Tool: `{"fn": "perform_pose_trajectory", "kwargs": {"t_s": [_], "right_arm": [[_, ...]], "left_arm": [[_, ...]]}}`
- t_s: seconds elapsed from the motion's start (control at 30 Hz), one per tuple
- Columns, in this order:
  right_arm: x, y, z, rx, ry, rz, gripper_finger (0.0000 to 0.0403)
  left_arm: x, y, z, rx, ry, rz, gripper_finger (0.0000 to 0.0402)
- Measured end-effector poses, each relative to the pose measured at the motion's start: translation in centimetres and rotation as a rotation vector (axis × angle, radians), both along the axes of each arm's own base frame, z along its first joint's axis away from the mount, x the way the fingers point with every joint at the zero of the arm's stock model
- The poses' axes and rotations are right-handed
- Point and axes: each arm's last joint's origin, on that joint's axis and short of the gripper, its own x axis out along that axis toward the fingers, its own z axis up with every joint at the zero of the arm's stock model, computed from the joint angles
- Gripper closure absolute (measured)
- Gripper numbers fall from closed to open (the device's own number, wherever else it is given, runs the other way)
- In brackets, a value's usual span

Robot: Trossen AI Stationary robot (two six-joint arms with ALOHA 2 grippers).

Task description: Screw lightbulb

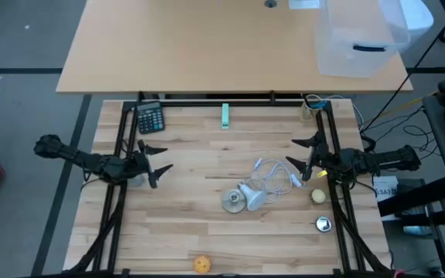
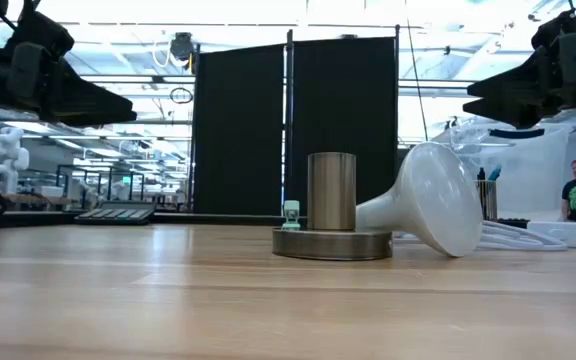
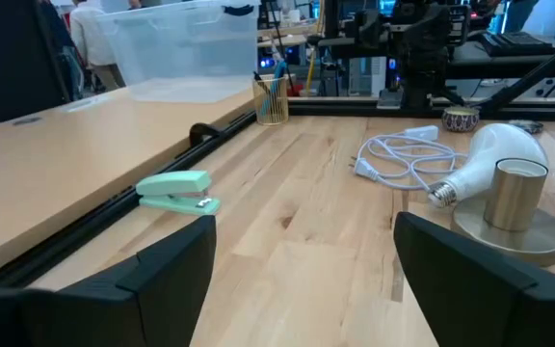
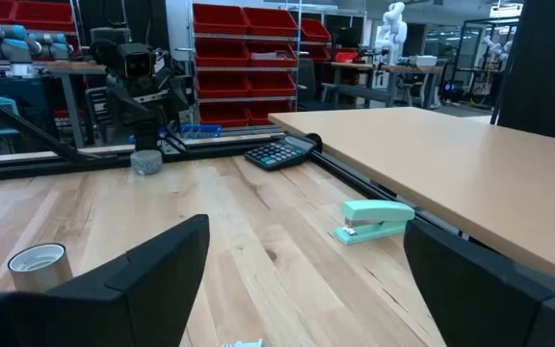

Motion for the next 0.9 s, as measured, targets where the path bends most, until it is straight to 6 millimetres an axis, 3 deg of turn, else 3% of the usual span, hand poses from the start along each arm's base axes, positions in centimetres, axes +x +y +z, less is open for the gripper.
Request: {"fn": "perform_pose_trajectory", "kwargs": {"t_s": [0.67,0.9], "right_arm": [[0.0,0.0,0.1,0.001,-0.007,0.000,0.0067],[-0.2,0.0,2.0,0.138,-0.256,0.010,0.0067]], "left_arm": [[0.0,0.0,0.0,0.000,0.000,0.000,0.0079],[0.0,0.0,0.0,0.000,0.000,0.000,0.0079]]}}
